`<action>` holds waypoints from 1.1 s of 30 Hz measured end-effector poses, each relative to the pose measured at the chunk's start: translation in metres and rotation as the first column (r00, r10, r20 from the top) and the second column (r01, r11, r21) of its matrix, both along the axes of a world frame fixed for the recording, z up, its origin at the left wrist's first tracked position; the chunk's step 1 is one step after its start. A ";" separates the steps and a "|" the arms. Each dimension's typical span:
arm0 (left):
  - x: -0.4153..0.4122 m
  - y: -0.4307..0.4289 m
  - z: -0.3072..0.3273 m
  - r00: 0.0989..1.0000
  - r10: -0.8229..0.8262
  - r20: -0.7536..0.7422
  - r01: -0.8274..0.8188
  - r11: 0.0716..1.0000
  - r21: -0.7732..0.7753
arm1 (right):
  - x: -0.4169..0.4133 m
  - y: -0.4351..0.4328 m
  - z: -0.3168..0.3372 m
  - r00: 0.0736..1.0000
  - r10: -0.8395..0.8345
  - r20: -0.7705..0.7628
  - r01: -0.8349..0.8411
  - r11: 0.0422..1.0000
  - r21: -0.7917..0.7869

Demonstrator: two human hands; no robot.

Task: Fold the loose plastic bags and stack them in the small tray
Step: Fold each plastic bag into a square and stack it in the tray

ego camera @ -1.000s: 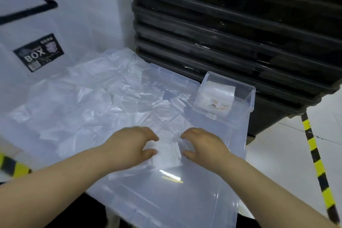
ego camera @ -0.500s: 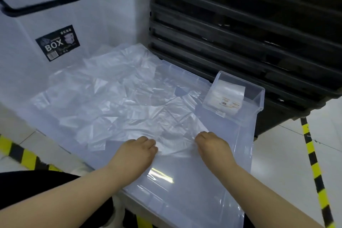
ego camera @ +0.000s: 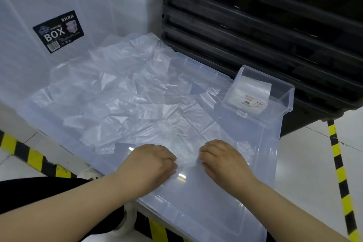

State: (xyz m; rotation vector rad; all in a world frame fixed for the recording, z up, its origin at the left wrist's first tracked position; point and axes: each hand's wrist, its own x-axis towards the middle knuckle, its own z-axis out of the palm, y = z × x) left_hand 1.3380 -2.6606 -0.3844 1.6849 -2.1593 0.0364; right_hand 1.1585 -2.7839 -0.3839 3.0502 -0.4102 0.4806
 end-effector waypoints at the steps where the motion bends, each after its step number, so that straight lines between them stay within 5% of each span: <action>1: 0.000 0.000 0.000 1.000 -0.008 -0.009 0.008 1.000 0.002 | 0.000 -0.001 0.000 1.000 -0.008 0.004 0.008 1.000 0.004; 11: -0.007 0.005 0.010 0.987 0.007 -0.162 -0.013 0.999 -0.032 | 0.007 0.019 0.003 0.999 0.021 0.049 -0.026 0.994 0.107; 16: -0.009 0.004 0.010 0.994 0.018 -0.106 -0.013 0.999 0.050 | 0.012 0.019 0.007 0.994 -0.020 0.109 0.006 0.992 0.124; 21: 0.005 0.004 -0.004 0.999 0.002 0.042 -0.004 0.998 0.056 | -0.001 0.014 0.009 0.986 -0.039 0.164 -0.026 0.927 0.374; 26: 0.025 -0.005 0.003 0.998 0.051 0.043 -0.056 0.991 0.124 | -0.009 0.004 0.021 0.977 -0.197 0.079 0.086 0.706 0.703; 33: 0.017 -0.002 0.011 0.949 0.152 0.277 -0.200 0.967 0.155 | -0.010 -0.003 0.030 0.938 -0.346 0.024 0.294 0.831 0.472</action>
